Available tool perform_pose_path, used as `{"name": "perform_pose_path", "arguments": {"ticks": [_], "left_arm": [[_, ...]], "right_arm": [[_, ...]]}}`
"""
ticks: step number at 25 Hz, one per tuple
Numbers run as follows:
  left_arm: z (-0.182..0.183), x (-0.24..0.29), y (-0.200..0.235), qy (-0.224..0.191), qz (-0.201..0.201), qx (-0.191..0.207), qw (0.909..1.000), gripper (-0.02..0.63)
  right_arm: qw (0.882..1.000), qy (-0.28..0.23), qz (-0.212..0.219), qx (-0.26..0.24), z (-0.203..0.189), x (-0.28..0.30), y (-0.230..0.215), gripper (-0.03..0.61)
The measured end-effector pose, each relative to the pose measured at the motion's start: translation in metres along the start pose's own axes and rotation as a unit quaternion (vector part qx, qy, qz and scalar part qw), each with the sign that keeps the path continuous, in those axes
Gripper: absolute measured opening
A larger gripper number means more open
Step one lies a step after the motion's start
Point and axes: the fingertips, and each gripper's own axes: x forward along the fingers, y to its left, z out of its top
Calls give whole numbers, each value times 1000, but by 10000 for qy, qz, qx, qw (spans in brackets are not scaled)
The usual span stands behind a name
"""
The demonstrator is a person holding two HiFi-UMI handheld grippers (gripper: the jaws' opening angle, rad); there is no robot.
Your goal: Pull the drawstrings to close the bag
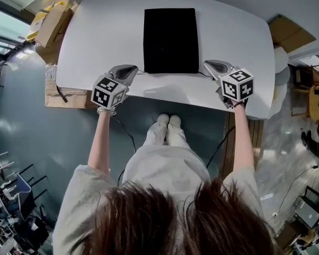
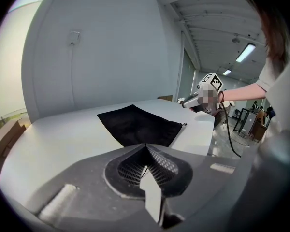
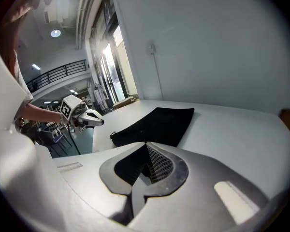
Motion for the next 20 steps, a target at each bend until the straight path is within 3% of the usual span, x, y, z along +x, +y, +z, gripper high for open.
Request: {"name": "perform_pose_path", "arguments": {"ticks": [10,20], "left_arm": [[-23,16,3,419,-150,391,9982,-5],[-40,25,7,887,-335,905,9914,38]], "right_arm": [[9981,600,-52,-95,-37,11,-8,12],[9873,1418,-28,-714,-65,24,-10,37]]}}
